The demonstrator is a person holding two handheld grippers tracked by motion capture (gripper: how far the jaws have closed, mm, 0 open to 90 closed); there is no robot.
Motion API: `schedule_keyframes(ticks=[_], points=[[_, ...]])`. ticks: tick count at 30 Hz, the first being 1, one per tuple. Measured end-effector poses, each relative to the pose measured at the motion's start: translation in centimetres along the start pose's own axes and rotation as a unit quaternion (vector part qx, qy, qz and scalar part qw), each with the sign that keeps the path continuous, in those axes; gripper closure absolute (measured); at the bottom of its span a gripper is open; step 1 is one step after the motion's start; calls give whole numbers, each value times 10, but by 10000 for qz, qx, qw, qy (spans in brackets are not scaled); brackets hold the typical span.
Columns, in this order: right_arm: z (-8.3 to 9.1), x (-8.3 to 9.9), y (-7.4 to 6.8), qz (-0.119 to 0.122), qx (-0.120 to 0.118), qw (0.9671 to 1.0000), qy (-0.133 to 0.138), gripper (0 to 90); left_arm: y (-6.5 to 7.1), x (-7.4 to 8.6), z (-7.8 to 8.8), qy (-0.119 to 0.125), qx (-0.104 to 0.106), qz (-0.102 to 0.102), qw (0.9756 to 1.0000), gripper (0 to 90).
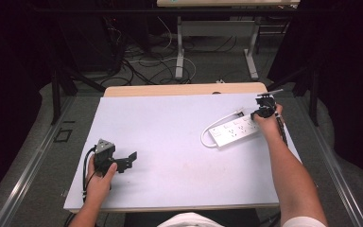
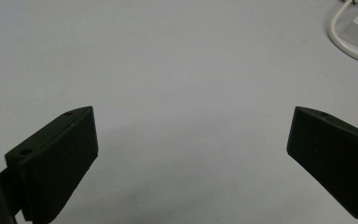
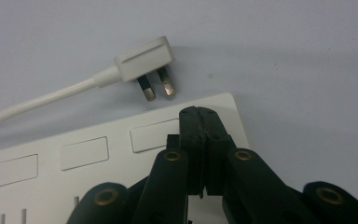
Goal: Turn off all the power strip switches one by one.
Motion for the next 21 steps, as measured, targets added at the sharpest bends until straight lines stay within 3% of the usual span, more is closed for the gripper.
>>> schedule_keyframes(ticks=[12, 21], points=[[10, 5, 2, 113, -66, 9999, -13, 774, 0, 0, 0, -27, 12, 0, 10000, 18], [19, 12, 0, 338, -67, 9994, -18, 605, 1, 0, -1, -30, 8, -29, 10000, 18]])
Point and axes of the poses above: each handheld gripper's, and its own axes: z roughly backward along the jaws, x roughly out of its underside, y roughly to its right, the point moved 10 cm from there along -z, roughly forward along the jaws, and after that the axes turned 4 degrees about x, right-handed, at the moved point
